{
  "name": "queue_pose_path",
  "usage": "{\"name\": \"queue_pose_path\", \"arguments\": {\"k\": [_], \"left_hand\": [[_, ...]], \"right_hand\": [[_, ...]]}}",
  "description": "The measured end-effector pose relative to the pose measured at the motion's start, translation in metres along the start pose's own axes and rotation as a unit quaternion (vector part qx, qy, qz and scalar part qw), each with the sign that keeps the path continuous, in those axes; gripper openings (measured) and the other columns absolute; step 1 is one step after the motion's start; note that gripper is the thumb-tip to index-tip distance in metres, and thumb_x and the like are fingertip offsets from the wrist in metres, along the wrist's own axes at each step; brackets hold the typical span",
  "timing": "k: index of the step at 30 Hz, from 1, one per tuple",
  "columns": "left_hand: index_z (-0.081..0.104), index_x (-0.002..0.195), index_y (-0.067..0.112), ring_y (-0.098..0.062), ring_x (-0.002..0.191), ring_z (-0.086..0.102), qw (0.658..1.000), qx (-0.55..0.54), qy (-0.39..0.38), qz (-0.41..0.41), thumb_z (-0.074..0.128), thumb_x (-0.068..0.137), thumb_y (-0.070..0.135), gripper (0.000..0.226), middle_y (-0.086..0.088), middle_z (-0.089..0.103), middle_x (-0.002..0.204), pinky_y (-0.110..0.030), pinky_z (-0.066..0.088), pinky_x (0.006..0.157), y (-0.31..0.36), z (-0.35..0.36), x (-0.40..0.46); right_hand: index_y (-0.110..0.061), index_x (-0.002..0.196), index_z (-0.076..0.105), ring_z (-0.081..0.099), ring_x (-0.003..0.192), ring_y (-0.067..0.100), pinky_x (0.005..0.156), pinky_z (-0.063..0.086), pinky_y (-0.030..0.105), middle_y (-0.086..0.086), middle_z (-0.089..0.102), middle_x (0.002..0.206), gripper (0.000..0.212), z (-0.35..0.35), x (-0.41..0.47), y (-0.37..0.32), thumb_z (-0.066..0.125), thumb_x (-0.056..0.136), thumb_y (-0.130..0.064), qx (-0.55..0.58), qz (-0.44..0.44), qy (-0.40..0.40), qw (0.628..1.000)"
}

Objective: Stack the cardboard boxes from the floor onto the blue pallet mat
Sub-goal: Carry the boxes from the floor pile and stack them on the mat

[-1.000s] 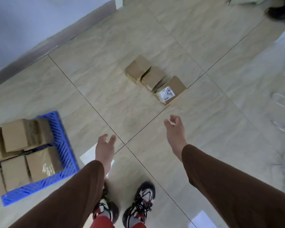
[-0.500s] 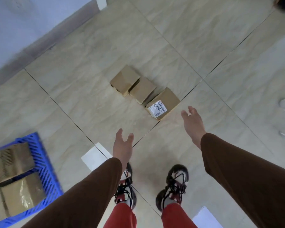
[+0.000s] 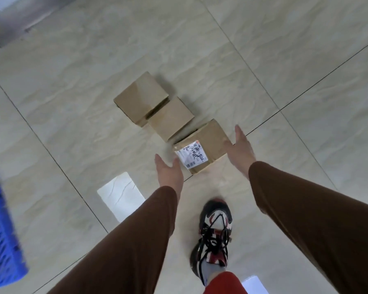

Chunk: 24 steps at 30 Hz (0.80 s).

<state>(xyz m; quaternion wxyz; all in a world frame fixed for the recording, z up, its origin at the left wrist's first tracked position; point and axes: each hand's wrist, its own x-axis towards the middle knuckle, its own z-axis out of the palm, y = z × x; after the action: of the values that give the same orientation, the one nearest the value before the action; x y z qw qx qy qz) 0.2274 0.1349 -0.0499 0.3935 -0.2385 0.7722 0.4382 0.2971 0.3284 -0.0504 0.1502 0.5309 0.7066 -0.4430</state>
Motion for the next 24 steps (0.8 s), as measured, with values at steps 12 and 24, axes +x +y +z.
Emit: {"name": "queue_pose_path", "arguments": {"k": [12,24], "left_hand": [[0.021,0.155,0.032,-0.017,0.110,0.063,0.980,-0.148,-0.107,-0.075,0.054,0.101,0.035,0.063,-0.004,0.059,0.139,-0.033,0.049,0.087,0.008,-0.014,-0.012],[0.025,0.152,0.040,-0.012,0.100,0.068,0.985,-0.157,-0.068,-0.008,0.055,0.103,0.022,0.060,-0.001,0.058,0.138,-0.036,0.059,0.080,-0.031,-0.249,-0.092]], "right_hand": [[-0.024,0.129,0.054,0.057,0.085,0.004,0.070,0.042,0.029,-0.005,0.064,0.107,0.029,0.024,-0.039,-0.015,0.050,0.101,-0.030,0.107,0.001,-0.037,0.994],[-0.021,0.123,0.058,0.057,0.088,0.007,0.077,0.043,0.025,-0.009,0.064,0.103,0.025,0.127,-0.230,-0.096,0.053,0.099,-0.017,0.143,-0.078,-0.066,0.984]]}}
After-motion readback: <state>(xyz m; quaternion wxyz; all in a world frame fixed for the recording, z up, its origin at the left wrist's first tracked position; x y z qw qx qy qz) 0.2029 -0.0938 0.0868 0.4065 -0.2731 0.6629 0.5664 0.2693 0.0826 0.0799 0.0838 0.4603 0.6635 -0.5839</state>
